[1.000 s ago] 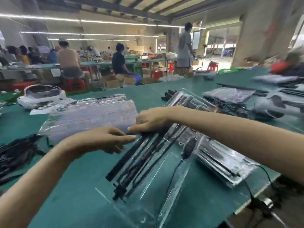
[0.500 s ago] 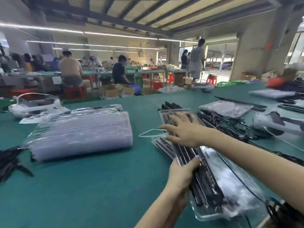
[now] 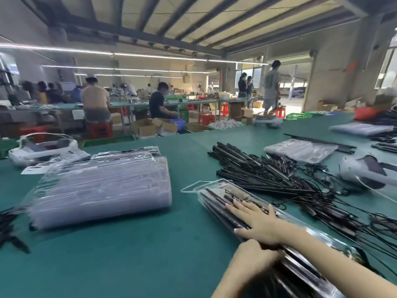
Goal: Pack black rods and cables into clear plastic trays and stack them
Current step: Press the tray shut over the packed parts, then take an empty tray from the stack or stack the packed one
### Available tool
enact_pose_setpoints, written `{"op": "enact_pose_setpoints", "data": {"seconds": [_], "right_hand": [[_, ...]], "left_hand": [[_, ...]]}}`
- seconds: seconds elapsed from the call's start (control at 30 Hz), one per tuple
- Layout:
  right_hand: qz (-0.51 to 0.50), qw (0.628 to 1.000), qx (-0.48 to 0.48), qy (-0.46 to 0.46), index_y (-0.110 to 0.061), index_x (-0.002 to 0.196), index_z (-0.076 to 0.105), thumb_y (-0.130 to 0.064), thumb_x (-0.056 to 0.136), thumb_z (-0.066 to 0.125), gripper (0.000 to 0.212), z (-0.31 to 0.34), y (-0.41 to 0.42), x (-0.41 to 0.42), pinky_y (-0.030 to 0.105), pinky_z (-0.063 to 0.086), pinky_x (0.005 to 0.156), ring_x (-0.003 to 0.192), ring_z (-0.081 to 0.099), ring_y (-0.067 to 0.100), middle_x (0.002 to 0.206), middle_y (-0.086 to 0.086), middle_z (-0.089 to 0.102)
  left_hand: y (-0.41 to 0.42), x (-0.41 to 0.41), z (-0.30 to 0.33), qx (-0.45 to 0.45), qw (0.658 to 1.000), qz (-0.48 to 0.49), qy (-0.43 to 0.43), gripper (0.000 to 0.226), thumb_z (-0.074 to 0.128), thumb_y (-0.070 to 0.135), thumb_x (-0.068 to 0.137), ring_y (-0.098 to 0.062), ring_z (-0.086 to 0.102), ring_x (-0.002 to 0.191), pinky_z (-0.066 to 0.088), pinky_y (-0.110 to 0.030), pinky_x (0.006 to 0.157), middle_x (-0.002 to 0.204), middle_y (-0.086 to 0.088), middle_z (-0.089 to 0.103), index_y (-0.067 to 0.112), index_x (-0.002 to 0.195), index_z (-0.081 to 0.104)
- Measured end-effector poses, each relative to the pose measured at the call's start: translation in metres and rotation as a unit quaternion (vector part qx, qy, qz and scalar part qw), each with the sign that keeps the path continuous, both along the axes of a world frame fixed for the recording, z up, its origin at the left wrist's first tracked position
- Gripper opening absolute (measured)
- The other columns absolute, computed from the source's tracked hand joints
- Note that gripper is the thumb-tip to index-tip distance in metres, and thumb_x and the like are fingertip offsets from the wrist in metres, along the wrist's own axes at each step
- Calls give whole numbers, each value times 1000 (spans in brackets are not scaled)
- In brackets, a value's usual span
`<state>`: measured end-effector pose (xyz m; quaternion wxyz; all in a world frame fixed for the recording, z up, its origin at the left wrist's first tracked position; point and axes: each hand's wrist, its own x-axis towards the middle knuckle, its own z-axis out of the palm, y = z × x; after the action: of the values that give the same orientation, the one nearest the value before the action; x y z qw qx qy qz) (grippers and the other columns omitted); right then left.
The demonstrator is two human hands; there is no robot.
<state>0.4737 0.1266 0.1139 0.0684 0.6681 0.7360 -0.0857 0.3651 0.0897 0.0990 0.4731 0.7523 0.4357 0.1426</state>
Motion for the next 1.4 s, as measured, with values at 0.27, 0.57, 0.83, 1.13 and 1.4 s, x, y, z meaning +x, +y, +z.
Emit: {"op": "enact_pose_setpoints", "data": {"seconds": [0.27, 0.57, 0.83, 1.13, 1.4], "right_hand": [[-66, 993, 94, -6, -44, 149, -5, -49, 99, 23, 58, -33, 2, -26, 73, -8, 102, 146, -10, 10, 159, -12, -12], [-94, 991, 91, -37, -46, 147, -10, -52, 98, 21, 58, -35, 1, -29, 72, -8, 102, 146, -10, 10, 158, -13, -14], [-15, 971, 225, -78, -31, 147, 33, -63, 89, -11, 79, -12, 2, -109, 77, 12, 98, 142, 29, 25, 155, 9, 27], [163, 941, 288, 71, -27, 150, 16, -37, 102, 31, 51, 6, 112, -286, 43, 15, 114, 145, 10, 15, 160, -3, 7], [127, 918, 373, 38, -22, 96, 65, -13, 80, 69, 19, -8, 146, -347, 32, 35, 82, 88, 61, 20, 95, -4, 64]], "left_hand": [[0, -38, -17, -25, 1000, 4, -10, 25, 54, 35, 87, -21, 65, 97, 48, -25, 84, 90, -8, 73, 17, 92, 71], [4, -119, -36, 53, 988, 117, -88, 17, 65, 26, 85, -2, 53, 58, 42, -14, 67, 58, 10, 59, 18, 70, 61], [43, -247, -39, 273, 908, 316, -24, 7, 62, 23, 89, -2, 56, 85, 38, -11, 77, 85, 12, 61, 26, 91, 57], [67, -354, -69, 259, 854, 360, 273, 59, 25, 48, 101, -10, -3, 147, -6, -28, 117, 161, 4, 0, 21, 151, 11], [74, -356, -75, 280, 843, 380, 257, 56, 30, 44, 98, -10, 3, 146, -5, -31, 118, 159, 8, 11, 23, 149, 22]]}}
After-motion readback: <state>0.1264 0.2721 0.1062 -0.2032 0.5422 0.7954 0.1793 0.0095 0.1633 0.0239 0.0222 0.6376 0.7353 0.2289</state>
